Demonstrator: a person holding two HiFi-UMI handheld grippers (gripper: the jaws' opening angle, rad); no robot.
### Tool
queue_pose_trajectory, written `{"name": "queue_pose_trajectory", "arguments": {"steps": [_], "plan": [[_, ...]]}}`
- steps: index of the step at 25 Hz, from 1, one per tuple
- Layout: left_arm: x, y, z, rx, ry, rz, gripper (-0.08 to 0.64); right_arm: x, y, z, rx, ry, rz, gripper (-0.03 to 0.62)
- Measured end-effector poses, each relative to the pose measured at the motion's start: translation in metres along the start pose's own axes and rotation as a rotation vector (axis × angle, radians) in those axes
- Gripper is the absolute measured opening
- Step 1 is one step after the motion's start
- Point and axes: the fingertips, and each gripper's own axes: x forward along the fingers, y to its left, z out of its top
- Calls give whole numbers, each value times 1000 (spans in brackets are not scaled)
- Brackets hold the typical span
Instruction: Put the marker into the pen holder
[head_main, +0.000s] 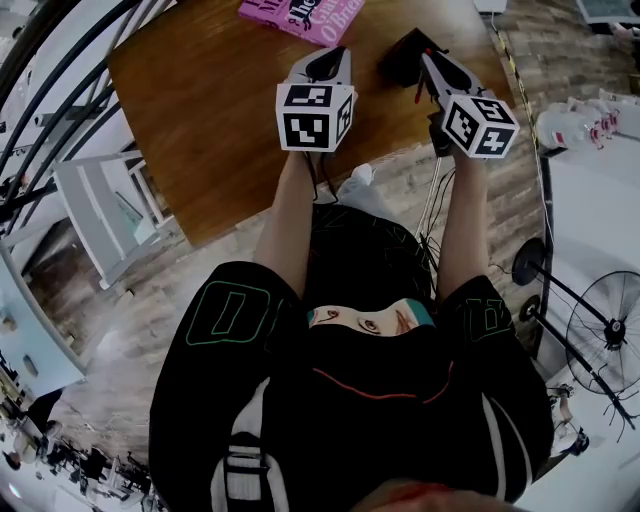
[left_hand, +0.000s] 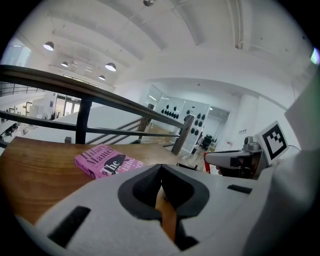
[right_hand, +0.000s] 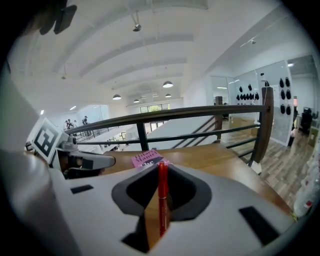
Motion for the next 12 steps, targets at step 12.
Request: {"name": "queue_pose_trajectory", "arguments": {"steps": [12], "plan": [[38,-18,30,63,-13,6,9,4,-47,35,62,-101,-5,64]]}}
